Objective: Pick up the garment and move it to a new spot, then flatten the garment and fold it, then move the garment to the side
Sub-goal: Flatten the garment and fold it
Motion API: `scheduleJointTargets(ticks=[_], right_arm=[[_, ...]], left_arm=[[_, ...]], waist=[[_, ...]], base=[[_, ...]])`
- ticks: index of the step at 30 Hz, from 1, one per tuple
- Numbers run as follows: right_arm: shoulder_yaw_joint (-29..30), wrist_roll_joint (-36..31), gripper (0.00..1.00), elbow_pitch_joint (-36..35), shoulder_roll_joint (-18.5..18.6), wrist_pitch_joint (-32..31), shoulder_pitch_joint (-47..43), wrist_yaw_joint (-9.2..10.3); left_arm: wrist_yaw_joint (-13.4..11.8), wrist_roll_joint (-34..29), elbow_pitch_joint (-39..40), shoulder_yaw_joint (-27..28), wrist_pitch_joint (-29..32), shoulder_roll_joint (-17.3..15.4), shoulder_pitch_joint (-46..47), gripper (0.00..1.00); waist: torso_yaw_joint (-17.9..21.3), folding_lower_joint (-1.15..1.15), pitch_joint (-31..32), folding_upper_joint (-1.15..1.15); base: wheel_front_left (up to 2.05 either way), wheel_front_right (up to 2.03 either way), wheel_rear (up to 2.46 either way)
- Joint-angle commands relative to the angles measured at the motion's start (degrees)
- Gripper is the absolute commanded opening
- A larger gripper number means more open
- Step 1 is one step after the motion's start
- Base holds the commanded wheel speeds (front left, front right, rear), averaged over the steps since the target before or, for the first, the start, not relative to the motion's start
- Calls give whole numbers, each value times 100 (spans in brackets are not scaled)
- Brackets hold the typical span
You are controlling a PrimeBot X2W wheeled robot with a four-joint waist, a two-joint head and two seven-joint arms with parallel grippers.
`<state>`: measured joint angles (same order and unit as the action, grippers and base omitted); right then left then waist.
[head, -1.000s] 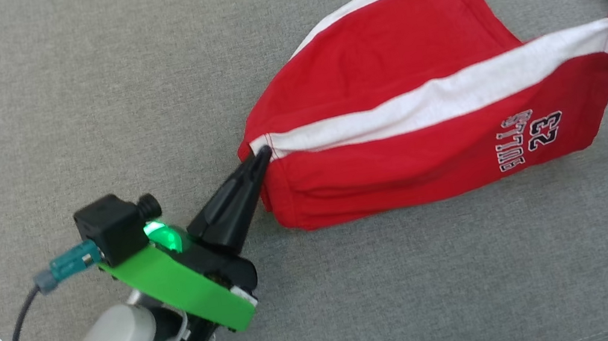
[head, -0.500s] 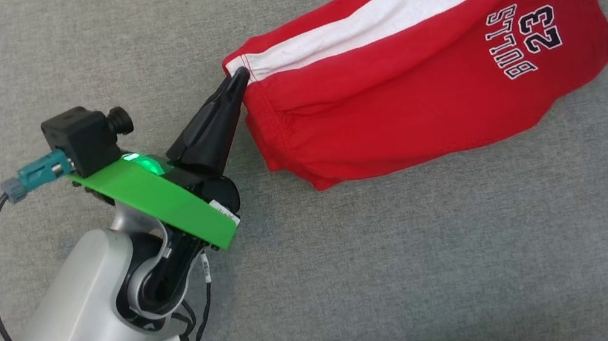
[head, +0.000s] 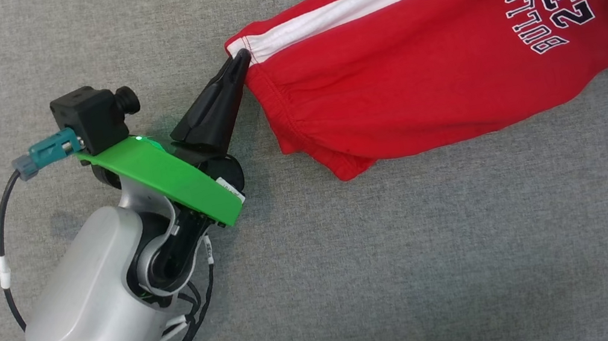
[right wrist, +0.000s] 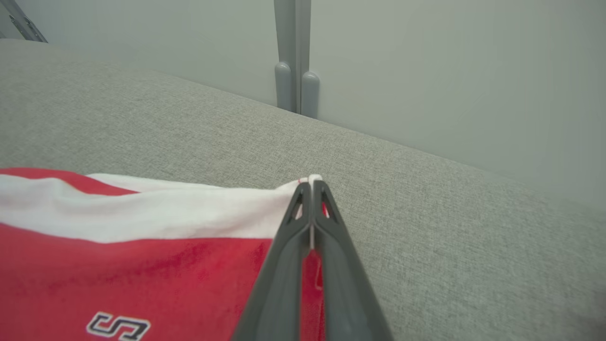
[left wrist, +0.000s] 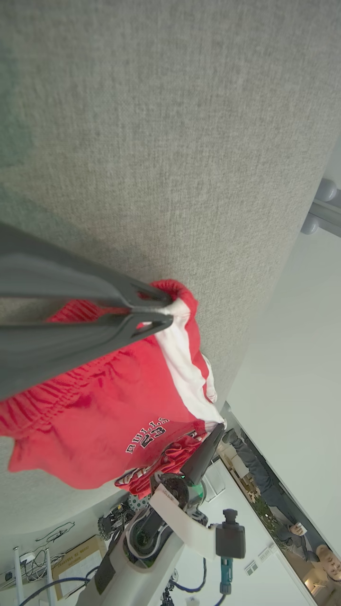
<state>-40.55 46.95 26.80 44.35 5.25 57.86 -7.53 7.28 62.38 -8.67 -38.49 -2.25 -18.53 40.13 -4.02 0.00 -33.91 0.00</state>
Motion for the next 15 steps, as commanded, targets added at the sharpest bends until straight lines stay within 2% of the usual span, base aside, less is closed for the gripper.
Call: scheduleJointTargets(ticks=[1,2,3,4,8,10,12,15], right_arm=[[-114,92,0,96,-21,84,114,10],[-174,133,2,143,-34,133,153,10],[-229,175,88,189,-54,230,194,10],[-265,229,100,223,-76,312,215,10],[-399,429,100,315,-91,716,100,10],[-348,503,100,291,-101,880,-74,10],[-239,604,100,204,-158,962,-325,10],[50,635,100,-17,-252,1002,-739,10]], left_arm=[[24,-43,-41,-10,-55,-1,107,1],[24,-56,-62,-20,-82,-8,116,31],[25,-85,-87,-33,-123,-28,130,100],[26,-111,-109,-24,-190,-40,138,100],[27,-392,-163,-59,-540,-106,82,100],[-89,-685,-154,-52,-845,-164,-9,100],[-313,-1038,-115,-2,-1099,-177,-184,100],[-799,-1479,30,247,-1261,-52,-574,100]], waist=[[2,0,13,0],[6,0,23,0],[14,0,43,0],[24,0,63,0],[70,0,251,0],[90,0,384,0],[122,0,544,0],[202,0,803,0]], base=[[0,0,0],[0,0,0],[0,0,0],[0,0,0],[0,0,0],[0,0,0],[0,0,0],[0,0,0]])
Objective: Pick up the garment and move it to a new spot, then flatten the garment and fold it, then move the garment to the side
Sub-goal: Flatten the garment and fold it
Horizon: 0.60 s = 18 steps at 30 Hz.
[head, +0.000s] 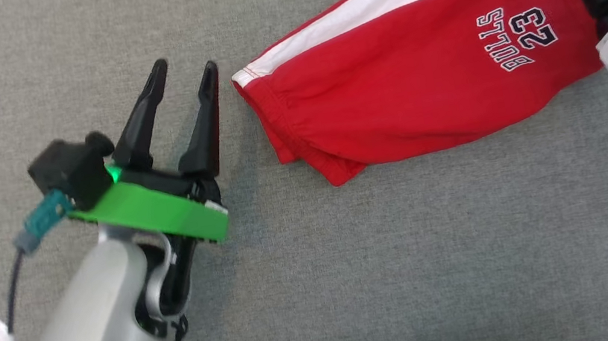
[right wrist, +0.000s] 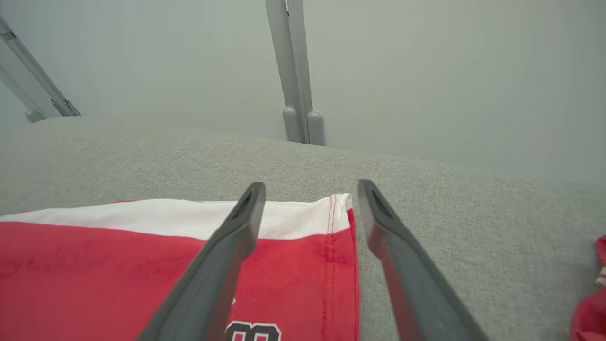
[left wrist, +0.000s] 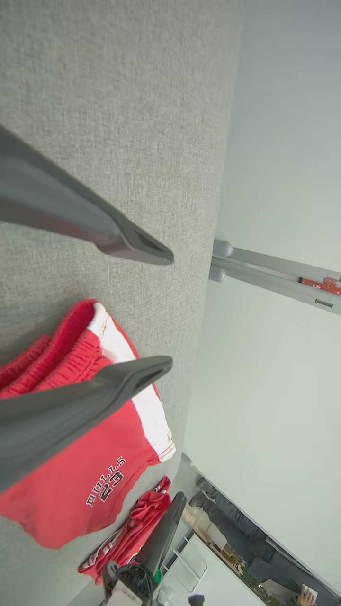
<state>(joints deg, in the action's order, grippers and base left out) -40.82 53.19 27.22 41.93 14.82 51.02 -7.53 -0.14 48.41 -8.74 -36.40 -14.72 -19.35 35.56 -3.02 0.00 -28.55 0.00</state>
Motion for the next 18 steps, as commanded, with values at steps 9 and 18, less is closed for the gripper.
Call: scheduleJointTargets(ticks=[9,18], right_arm=[[1380,-418,100,-223,-538,34,-1667,10],[1970,-384,100,606,-665,-308,-2108,10]], left_arm=[[-897,-2024,1010,954,-45,860,-1661,100],[-823,-3475,1259,1068,-46,1425,-2632,100]], waist=[[-44,0,808,0],[-726,0,845,0]], base=[[0,0,0],[0,0,0]])
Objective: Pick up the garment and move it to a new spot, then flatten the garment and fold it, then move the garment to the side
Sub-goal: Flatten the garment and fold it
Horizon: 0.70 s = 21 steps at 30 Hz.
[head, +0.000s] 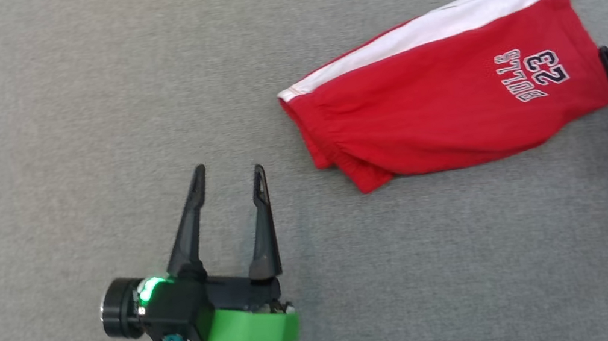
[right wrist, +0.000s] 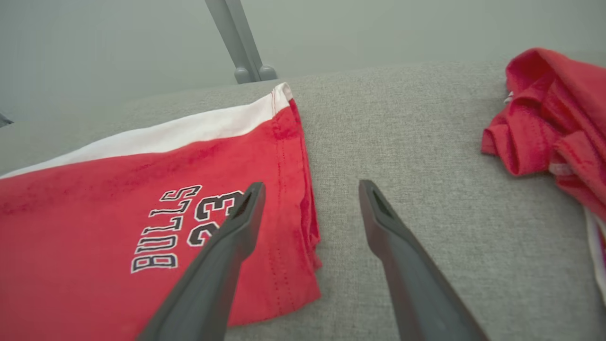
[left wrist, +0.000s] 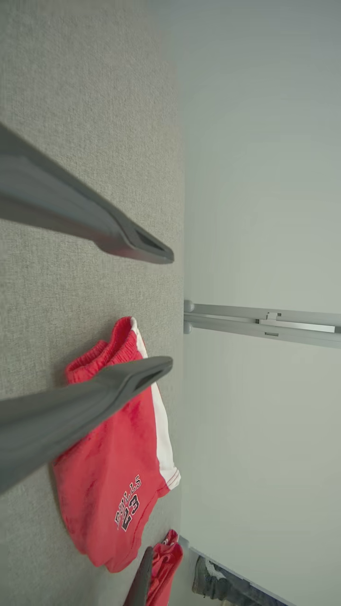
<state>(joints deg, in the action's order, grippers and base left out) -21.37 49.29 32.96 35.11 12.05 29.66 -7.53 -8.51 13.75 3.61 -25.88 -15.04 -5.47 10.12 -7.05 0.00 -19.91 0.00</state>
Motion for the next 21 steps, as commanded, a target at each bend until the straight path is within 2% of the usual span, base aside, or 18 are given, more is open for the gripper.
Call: scheduleJointTargets(ticks=[1,9,14,15,16,17,21], right_arm=[[77,18,100,136,34,-142,88,10],[330,-275,100,921,302,-918,629,10],[235,-335,100,1342,111,-1575,618,9],[199,-327,75,1366,43,-1680,578,4],[173,-316,58,1374,1,-1750,541,4],[112,-318,0,1337,-46,-1811,501,3],[86,-341,0,1172,-54,-1667,378,3]], left_arm=[[12,-85,64,36,-15,64,-132,100],[91,-336,296,58,-15,231,-327,100],[105,-360,293,-15,-15,254,-290,100],[72,-323,315,-41,-15,256,-279,100],[43,-304,327,-56,-15,257,-273,100],[36,-287,330,-69,-15,257,-269,100],[77,-313,265,-60,-15,256,-294,100]], waist=[[-393,0,-46,0],[-966,0,-357,0],[-1118,0,-407,0],[-1124,0,-403,0],[-1118,0,-402,0],[-1095,0,-397,0],[-898,0,-319,0]], base=[[0,0,0],[0,0,0],[0,0,0],[0,0,0],[0,0,0],[0,0,0],[0,0,0]])
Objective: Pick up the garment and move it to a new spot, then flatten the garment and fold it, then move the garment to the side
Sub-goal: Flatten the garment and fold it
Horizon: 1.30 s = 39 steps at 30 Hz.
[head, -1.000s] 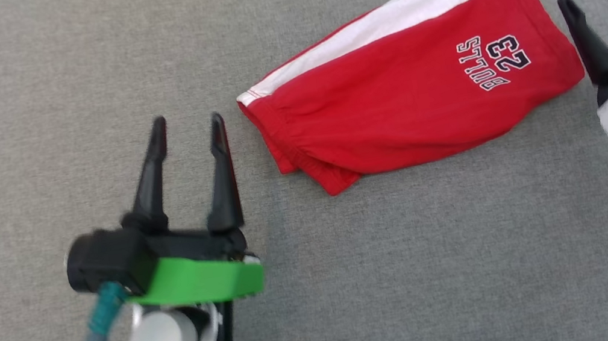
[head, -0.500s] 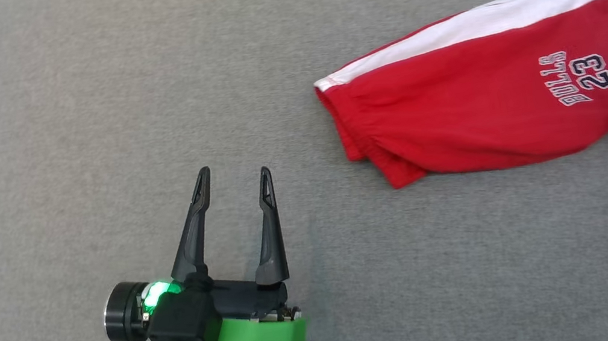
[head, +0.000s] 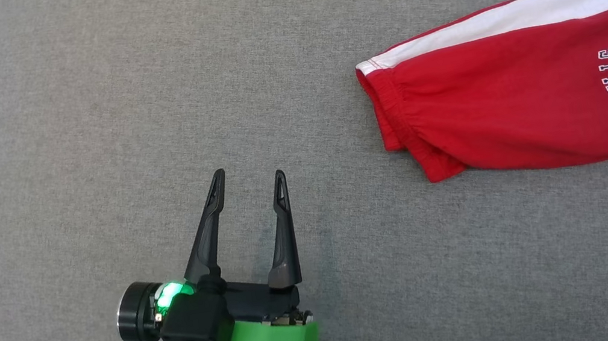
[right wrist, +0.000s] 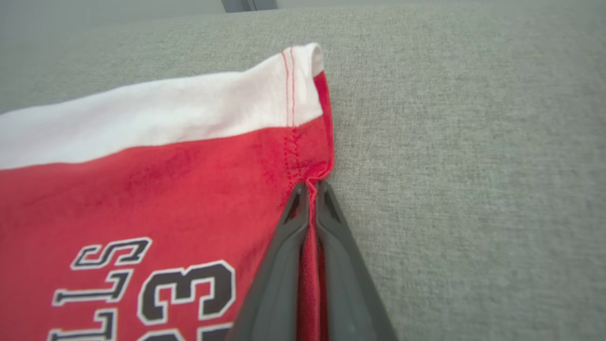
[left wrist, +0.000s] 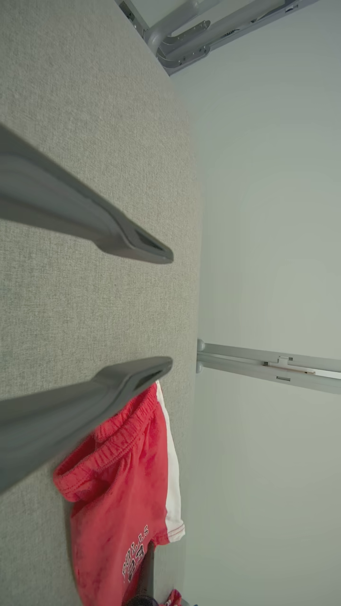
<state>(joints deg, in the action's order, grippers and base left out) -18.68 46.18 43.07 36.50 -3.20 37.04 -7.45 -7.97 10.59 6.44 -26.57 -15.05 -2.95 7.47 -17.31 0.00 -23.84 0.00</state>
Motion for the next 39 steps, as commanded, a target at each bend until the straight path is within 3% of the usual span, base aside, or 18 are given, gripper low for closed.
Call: scheduleJointTargets(ticks=[1,3,4,8,14,18,26,35,39], right_arm=[[-171,-56,0,136,-184,-84,-370,-2],[-151,-112,0,77,-156,42,-378,-2],[-111,-171,0,-43,-61,180,-358,3],[-13,-278,0,-232,220,323,-346,6],[149,-440,0,-512,585,187,-388,3],[240,-674,0,-927,562,-41,-204,3],[510,-1542,0,-2077,-121,-691,-228,3],[755,-2543,0,-3299,-1420,-1262,-658,3],[661,-2831,0,-3499,-1872,-1393,-788,2]], left_arm=[[29,-8,-32,13,-14,5,-34,100],[54,-37,-60,32,-14,3,-50,100],[84,-78,-118,84,-14,2,-105,100],[108,-127,-172,179,-14,0,-172,100],[171,-173,-229,253,-15,0,-193,100],[175,-130,-293,235,-15,0,-217,100],[160,-22,-480,130,-15,-1,-265,100],[131,79,-595,37,-15,-1,-243,100],[101,89,-674,89,-15,-1,-257,100]], waist=[[189,0,99,0],[336,0,158,0],[588,0,263,0],[843,0,379,0],[1043,0,498,0],[1091,0,613,0],[969,0,863,0],[641,0,899,0],[534,0,863,0]], base=[[0,0,0],[0,0,0],[0,0,0],[0,0,0],[0,0,0],[0,0,0],[0,0,0],[0,0,0],[0,0,0]])
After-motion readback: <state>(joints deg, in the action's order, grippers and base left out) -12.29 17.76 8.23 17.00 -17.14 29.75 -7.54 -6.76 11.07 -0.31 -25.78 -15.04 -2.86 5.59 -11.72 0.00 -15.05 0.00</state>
